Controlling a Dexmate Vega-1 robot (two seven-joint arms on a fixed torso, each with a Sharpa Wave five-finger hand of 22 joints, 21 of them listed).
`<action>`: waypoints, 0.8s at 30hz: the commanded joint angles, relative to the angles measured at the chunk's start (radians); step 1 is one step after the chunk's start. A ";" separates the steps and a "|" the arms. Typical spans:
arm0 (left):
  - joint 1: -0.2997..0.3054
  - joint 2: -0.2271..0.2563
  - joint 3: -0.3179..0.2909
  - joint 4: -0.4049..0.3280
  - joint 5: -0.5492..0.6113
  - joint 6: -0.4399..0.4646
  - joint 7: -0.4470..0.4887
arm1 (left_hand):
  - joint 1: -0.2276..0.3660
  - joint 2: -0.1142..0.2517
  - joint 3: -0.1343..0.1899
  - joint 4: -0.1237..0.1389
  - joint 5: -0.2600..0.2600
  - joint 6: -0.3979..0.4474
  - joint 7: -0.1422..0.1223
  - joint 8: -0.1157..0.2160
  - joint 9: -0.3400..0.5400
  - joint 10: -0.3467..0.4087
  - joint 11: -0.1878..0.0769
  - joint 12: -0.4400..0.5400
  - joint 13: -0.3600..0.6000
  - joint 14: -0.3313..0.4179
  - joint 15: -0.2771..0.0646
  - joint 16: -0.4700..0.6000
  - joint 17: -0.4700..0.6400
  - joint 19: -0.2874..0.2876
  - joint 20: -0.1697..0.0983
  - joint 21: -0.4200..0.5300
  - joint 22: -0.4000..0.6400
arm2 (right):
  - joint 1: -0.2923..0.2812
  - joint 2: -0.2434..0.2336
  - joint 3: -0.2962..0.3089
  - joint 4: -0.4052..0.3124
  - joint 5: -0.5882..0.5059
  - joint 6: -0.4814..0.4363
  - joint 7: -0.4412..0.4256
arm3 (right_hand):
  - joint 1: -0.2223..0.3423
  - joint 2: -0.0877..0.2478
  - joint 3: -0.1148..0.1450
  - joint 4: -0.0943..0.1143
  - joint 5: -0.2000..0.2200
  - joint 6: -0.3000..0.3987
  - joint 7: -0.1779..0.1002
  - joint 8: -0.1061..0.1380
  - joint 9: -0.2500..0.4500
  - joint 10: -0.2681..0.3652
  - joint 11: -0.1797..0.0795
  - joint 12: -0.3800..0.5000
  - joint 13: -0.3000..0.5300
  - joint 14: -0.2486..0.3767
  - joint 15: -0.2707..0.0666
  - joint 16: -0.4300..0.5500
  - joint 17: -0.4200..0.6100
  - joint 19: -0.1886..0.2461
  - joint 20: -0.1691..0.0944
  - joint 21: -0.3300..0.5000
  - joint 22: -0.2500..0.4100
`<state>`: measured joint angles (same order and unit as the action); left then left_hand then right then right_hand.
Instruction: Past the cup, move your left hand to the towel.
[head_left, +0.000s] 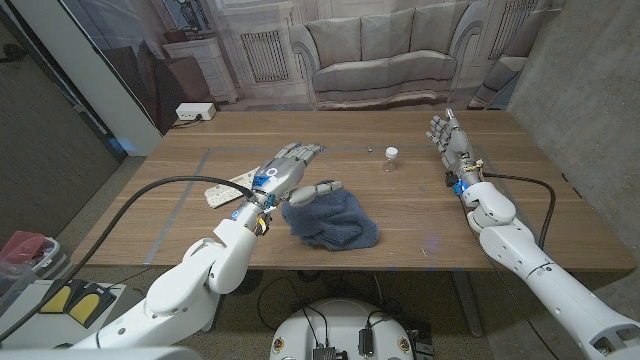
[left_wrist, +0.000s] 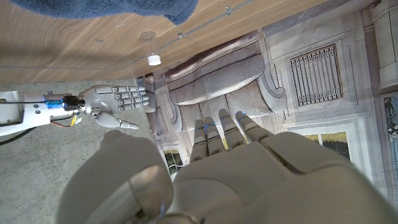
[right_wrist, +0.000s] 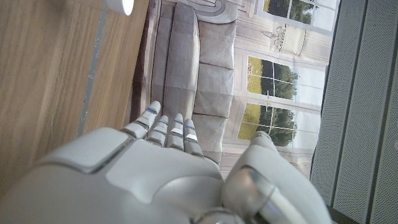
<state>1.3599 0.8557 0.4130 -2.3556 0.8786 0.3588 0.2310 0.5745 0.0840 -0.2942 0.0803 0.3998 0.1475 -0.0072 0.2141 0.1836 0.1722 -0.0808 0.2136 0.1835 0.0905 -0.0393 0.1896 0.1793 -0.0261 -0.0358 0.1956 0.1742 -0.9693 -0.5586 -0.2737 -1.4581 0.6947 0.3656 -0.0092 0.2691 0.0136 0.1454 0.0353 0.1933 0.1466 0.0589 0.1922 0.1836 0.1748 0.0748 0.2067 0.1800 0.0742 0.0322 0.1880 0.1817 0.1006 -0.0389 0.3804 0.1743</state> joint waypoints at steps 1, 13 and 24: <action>-0.011 0.008 0.021 -0.003 -0.007 0.020 -0.036 | 0.004 0.007 -0.008 0.001 0.006 0.003 -0.006 -0.002 0.003 0.001 -0.006 -0.003 0.005 0.004 -0.030 0.001 0.002 -0.007 -0.018 0.000 0.004 | 0.004 0.001 -0.006 -0.001 -0.004 -0.005 0.000 | 0.001 0.007 0.000 -0.001 0.003 0.010 0.004 0.003 0.004 0.008 0.002 0.005 0.004 0.009 -0.001 0.003 0.003 0.012 -0.022 -0.008 0.004; -0.035 0.005 0.058 0.010 -0.006 0.033 -0.069 | 0.004 0.007 -0.010 0.002 0.007 0.004 -0.006 -0.004 0.003 0.002 -0.006 -0.004 0.005 0.004 -0.031 0.000 0.002 -0.009 -0.017 0.000 0.004 | -0.006 -0.009 -0.003 -0.017 -0.007 -0.010 -0.003 | 0.002 0.009 -0.001 -0.002 0.004 0.010 0.004 0.003 0.004 0.010 0.001 0.005 0.004 0.008 0.000 0.002 0.003 0.013 -0.022 -0.012 0.004; -0.047 0.003 0.088 0.022 0.007 0.051 -0.084 | 0.005 0.007 -0.011 0.003 0.008 0.005 -0.008 -0.005 0.003 0.000 -0.010 -0.006 0.005 0.003 -0.031 0.000 0.002 -0.011 -0.014 -0.001 0.004 | -0.016 -0.012 -0.001 -0.032 -0.007 -0.015 -0.012 | 0.001 0.010 -0.002 -0.002 0.004 0.012 0.003 0.004 0.004 0.011 0.000 0.006 0.004 0.009 0.000 0.002 0.003 0.014 -0.021 -0.016 0.004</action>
<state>1.3264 0.8604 0.4716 -2.3445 0.8736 0.3928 0.1649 0.5744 0.0840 -0.2967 0.0829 0.4036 0.1474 -0.0072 0.2103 0.1836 0.1722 -0.0806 0.2108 0.1835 0.0905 -0.0393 0.1896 0.1793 -0.0259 -0.0358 0.1956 0.1742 -0.9776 -0.5664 -0.2770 -1.4773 0.6899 0.3559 -0.0136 0.2651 0.0176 0.1454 0.0354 0.1933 0.1519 0.0643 0.1922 0.1836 0.1784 0.0785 0.2067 0.1800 0.0742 0.0322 0.1880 0.1817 0.1061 -0.0334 0.3656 0.1742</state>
